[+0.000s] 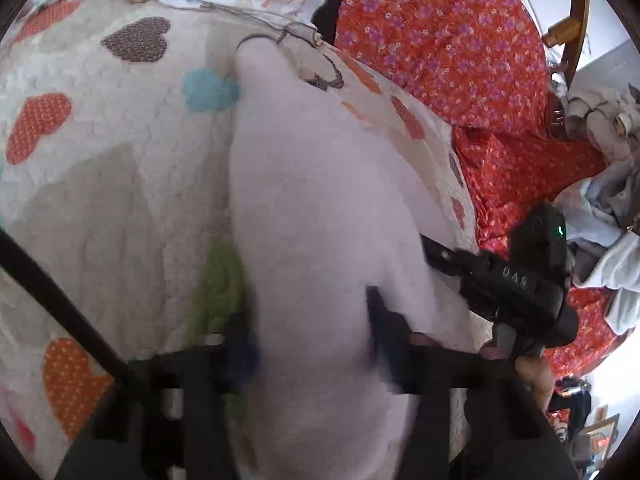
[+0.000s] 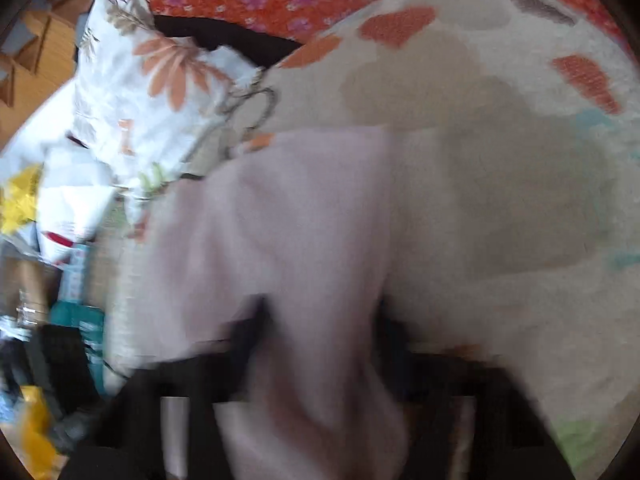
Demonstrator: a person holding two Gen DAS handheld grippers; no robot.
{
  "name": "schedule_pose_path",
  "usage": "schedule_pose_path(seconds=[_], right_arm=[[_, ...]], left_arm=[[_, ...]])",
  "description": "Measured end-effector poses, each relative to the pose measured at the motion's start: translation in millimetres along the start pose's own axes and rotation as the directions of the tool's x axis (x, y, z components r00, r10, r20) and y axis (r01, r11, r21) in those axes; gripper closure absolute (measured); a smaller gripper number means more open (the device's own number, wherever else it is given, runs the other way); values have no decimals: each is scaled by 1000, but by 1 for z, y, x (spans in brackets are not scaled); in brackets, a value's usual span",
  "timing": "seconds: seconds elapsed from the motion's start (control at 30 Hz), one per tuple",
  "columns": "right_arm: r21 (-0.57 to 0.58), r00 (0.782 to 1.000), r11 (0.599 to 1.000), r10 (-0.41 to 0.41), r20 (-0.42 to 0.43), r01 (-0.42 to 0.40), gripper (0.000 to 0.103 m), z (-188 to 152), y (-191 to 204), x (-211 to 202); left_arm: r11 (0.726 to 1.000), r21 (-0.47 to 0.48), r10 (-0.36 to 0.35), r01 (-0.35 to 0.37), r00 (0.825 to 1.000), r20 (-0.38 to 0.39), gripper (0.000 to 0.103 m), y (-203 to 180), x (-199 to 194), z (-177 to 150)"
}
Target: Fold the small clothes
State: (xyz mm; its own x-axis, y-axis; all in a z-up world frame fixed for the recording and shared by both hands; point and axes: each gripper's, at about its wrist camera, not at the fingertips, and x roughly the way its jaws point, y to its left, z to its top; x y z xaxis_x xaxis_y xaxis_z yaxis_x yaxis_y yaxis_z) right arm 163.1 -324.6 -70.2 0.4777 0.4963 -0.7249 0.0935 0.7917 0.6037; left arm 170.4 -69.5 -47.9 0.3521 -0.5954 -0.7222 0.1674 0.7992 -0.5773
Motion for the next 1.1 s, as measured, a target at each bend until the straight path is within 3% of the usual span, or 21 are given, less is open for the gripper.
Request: schedule_pose_path(seconds=[0.03,0.1,0.2,0.27,0.3,0.37,0.43,0.53,0.6,0.7,0.8,0.87,0.9,0.97,1.07,1.1], right_arm=[[3,1000,1000,3,8,-3,71,1,7,-1],[-68,998,997,31,48,-28,74,1,28,-11],[-118,991,991,78,105,-65,75,1,45,-26],[-110,993,994,29,113,-17,70,0,43,-23],[-87,996,996,-14,93,22,69,0,36,-16],[-33,993,993,-108,43,109,60,-2,16,-3],[34,996,997,-70,45,69,60,-3,2,-7],[11,981,995,-100,168,99,60,-1,11,-42],[-52,956,989,-123,268,142,60,-4,26,-69],[-178,939,974,-74,336,141,61,-19,54,-93],[-273,970,961,31,242,37,66,-39,71,-88],[-297,986,955,63,151,-15,66,-49,74,-73],[-306,993,952,44,106,-9,66,-55,74,-64],[-330,997,941,-68,29,74,67,-67,66,-42],[-384,974,905,-219,-52,183,70,-85,50,-22],[-410,972,890,-233,-35,199,70,-91,51,-27]], left_arm=[[1000,17,-19,18,999,34,67,-6,-12,3],[999,28,-43,41,997,70,67,-13,-28,7],[998,63,-1,-6,994,106,63,-22,-46,10],[993,59,98,-102,993,64,51,-18,-36,6],[990,52,133,-135,990,40,50,-13,-31,4],[973,34,228,-227,973,-32,44,1,-16,-5],[985,-18,172,-173,984,-44,43,12,-19,-8],[988,-51,143,-143,990,-3,42,19,-42,-9],[986,-60,155,-153,987,43,40,21,-59,-12],[972,-45,235,-231,961,144,39,25,-88,-22],[951,-25,305,-308,922,239,35,26,-112,-27],[928,-9,358,-373,880,312,34,24,-125,-32],[908,1,391,-418,850,354,33,20,-130,-35],[865,23,442,-501,784,436,24,13,-144,-45],[803,43,468,-594,674,572,6,-1,-166,-65],[795,45,464,-605,654,597,3,-4,-171,-68]])
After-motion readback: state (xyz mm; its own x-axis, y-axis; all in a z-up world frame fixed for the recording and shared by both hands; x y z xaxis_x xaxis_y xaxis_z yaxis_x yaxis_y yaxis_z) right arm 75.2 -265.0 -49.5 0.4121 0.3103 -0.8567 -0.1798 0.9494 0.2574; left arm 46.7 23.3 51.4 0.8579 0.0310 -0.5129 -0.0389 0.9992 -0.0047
